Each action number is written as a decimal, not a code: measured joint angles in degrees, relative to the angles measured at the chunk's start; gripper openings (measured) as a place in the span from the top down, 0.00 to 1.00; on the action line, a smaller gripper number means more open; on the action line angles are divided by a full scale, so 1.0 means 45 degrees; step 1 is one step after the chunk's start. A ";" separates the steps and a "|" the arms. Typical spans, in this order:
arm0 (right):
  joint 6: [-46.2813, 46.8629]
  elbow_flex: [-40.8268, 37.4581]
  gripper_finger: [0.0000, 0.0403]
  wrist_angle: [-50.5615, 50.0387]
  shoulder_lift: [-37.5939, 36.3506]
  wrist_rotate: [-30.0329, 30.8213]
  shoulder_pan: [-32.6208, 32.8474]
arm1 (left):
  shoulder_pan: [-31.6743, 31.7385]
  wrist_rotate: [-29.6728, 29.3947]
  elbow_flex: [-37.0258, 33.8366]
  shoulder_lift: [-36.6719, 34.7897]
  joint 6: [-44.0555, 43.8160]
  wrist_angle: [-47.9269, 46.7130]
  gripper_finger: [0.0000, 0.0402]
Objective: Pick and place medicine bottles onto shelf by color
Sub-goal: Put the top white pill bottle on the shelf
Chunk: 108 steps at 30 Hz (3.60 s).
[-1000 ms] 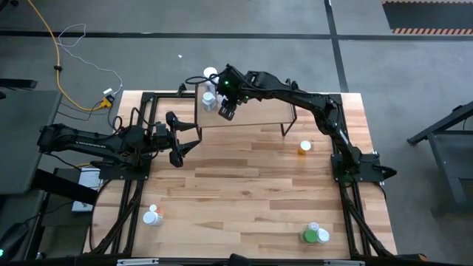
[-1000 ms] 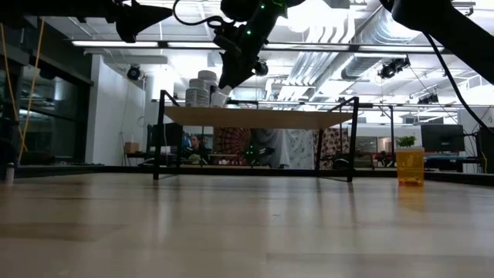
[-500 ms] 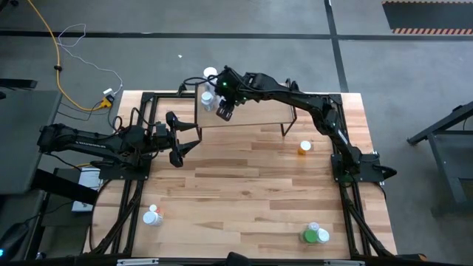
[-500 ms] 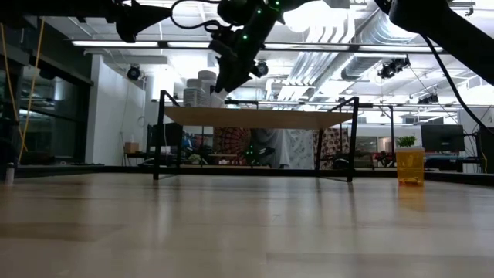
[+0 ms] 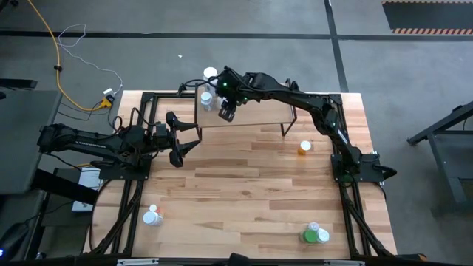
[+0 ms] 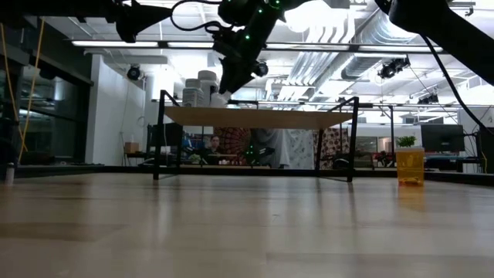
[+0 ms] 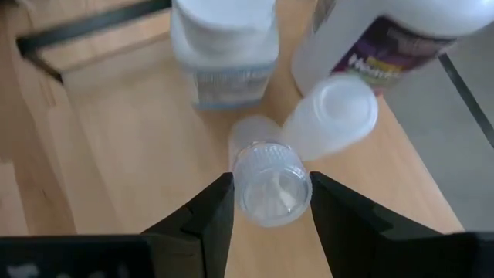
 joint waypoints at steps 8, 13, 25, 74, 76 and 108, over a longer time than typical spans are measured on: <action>-0.0084 -0.0052 0.61 -0.1802 -0.0423 -0.0008 0.0000 | 0.0004 0.0000 0.0000 -0.0001 0.0005 0.0005 0.29; -0.0183 -0.0067 0.61 -0.2853 -0.0408 -0.0015 0.0058 | 0.0000 0.0000 0.0000 0.0000 0.0001 0.0005 0.29; -0.0183 -0.0067 0.63 -0.2503 -0.0607 -0.0097 0.0063 | 0.0000 0.0000 0.0000 -0.0005 0.0005 0.0005 0.29; 0.4596 -0.3752 0.70 -0.6764 -0.4788 -0.0349 -0.4130 | -0.0002 0.0043 -0.0005 0.0000 -0.0248 -0.0251 0.29; 0.4596 -0.3768 0.70 -0.6730 -0.4763 -0.0547 -0.4129 | 0.0000 0.0044 -0.0005 0.0000 -0.0325 -0.0199 0.29; 0.3847 -0.4802 0.63 -0.6740 -0.4514 -0.0680 -0.4133 | 0.0000 0.0044 -0.0005 0.0000 -0.0437 -0.0189 0.29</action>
